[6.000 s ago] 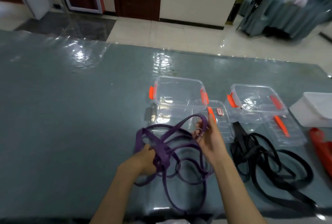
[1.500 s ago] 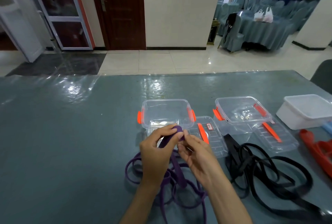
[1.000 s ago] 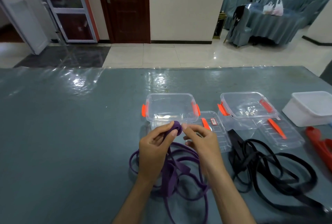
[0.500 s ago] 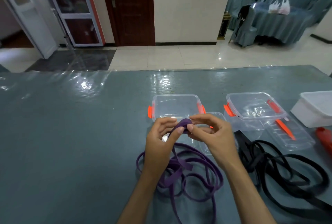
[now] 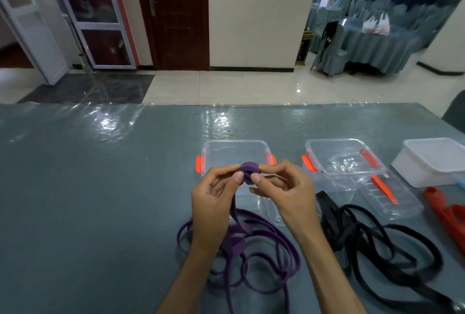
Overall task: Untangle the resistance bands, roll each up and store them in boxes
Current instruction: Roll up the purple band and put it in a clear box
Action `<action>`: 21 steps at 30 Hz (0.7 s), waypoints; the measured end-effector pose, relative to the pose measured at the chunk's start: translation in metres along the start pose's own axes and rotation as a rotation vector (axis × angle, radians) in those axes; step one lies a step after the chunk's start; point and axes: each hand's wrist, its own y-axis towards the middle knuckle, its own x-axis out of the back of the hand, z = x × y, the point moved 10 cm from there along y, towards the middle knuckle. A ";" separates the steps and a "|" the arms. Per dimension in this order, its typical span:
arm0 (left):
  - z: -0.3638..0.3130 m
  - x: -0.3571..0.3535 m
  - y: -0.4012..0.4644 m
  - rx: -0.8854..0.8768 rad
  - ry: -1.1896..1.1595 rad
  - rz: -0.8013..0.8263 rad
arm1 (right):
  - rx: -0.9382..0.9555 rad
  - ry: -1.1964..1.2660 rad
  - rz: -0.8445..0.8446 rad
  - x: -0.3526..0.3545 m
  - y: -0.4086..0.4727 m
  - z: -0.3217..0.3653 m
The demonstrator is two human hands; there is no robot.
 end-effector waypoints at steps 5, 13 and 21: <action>0.009 0.003 0.007 0.099 -0.142 -0.061 | 0.032 0.161 -0.036 -0.005 0.002 0.000; 0.010 0.015 0.009 0.111 -0.141 -0.082 | -0.073 0.127 0.012 -0.013 0.000 -0.022; 0.000 0.006 0.014 -0.053 0.137 -0.012 | 0.022 0.087 -0.070 -0.004 0.007 -0.017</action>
